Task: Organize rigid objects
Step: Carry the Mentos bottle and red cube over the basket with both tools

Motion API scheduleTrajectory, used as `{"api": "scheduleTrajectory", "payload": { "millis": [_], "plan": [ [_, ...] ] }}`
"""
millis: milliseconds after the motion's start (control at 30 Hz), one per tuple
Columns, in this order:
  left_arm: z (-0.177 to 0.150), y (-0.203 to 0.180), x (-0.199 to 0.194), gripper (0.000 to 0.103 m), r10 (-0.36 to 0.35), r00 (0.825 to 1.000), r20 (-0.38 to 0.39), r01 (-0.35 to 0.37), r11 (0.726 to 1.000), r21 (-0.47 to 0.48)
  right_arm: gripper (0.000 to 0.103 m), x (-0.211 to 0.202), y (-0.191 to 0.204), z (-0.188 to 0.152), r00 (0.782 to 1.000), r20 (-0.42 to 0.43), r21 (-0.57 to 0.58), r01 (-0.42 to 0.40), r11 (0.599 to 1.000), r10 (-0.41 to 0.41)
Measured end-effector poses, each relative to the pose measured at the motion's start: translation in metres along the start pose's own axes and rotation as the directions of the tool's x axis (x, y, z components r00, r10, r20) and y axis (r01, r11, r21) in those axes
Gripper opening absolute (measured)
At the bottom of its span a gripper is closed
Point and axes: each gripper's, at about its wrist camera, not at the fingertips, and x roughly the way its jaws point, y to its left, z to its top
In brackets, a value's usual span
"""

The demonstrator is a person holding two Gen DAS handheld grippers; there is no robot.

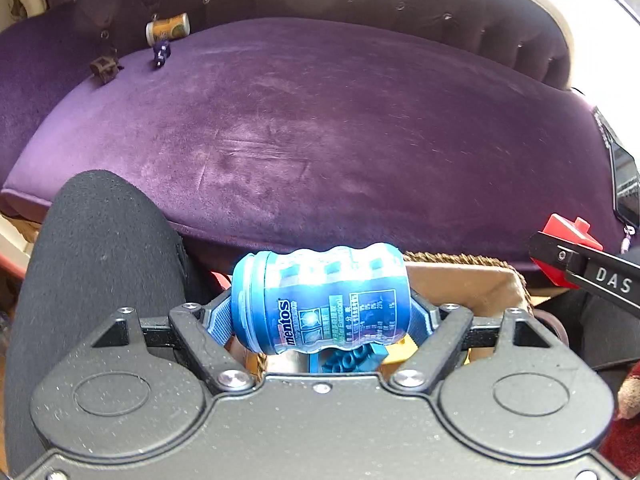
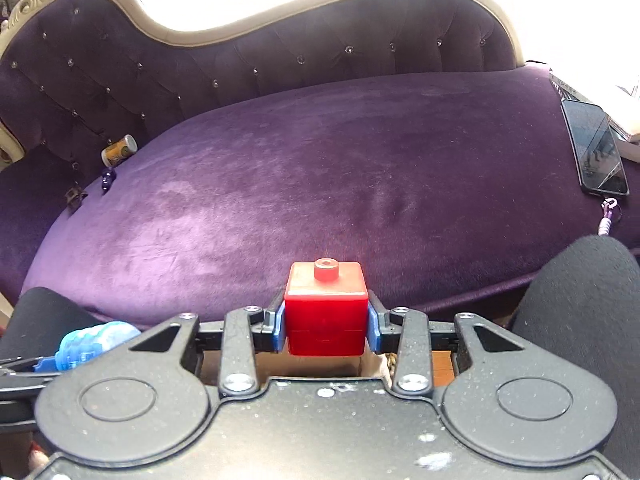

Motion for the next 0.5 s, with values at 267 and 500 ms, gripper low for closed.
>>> {"api": "scheduleTrajectory", "payload": {
  "millis": [267, 500],
  "plan": [
    [-0.019, -0.007, -0.01, 0.076, -0.036, 0.999, -0.038, 0.036, 0.999, 0.01, 0.036, -0.033, -0.009, -0.022, 0.998, -0.032, 0.052, -0.056, 0.997, 0.058],
    [-0.028, -0.015, -0.006, 0.076, 0.002, 0.997, -0.081, 0.003, 0.998, 0.056, 0.036, -0.032, -0.004, -0.035, 0.979, -0.184, 0.07, -0.07, 0.995, 0.082]
  ]
}}
